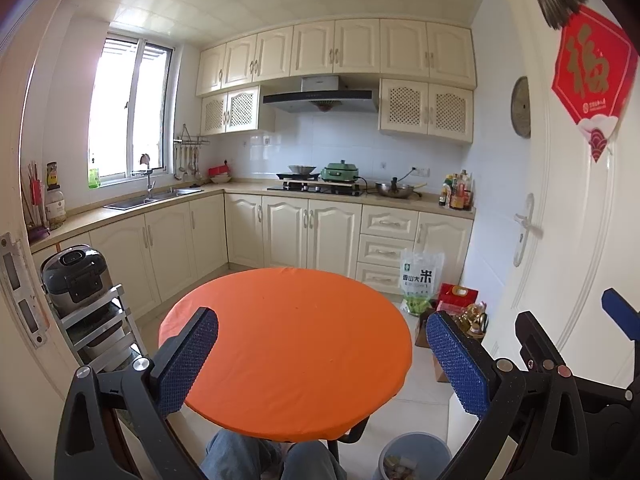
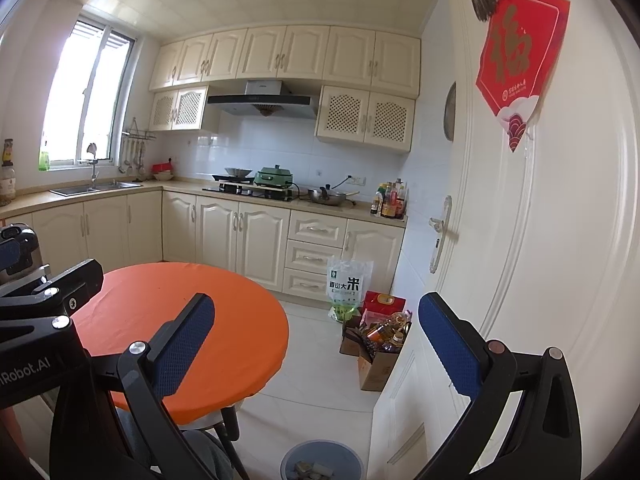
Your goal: Collect trash
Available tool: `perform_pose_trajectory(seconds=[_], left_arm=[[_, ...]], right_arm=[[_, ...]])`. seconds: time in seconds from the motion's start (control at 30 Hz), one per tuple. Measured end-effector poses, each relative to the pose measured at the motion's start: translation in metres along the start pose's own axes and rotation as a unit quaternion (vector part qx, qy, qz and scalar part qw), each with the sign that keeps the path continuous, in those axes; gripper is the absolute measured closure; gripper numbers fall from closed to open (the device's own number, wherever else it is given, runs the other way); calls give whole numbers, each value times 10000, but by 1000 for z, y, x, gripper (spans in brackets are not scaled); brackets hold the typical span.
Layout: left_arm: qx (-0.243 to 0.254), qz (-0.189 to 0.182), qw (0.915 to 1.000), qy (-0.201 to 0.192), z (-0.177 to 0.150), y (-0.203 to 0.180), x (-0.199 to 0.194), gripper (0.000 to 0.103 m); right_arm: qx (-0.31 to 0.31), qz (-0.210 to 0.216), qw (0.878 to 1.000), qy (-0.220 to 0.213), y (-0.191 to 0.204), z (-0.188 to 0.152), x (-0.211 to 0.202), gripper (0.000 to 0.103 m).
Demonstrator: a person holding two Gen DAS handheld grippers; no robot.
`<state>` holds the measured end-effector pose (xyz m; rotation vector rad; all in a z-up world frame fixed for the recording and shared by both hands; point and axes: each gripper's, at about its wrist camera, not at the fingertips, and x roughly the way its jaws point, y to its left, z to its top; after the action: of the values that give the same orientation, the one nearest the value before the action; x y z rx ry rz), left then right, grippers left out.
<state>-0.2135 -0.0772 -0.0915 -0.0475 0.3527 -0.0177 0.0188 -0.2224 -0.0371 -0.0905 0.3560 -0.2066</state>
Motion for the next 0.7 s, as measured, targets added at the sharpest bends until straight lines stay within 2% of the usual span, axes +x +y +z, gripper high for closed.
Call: perform_pose_trajectory(seconds=[0.7], left_arm=[[68, 48, 10000, 2, -1, -11, 11, 1]], right_arm=[[171, 54, 9998, 79, -6, -4, 5, 0]])
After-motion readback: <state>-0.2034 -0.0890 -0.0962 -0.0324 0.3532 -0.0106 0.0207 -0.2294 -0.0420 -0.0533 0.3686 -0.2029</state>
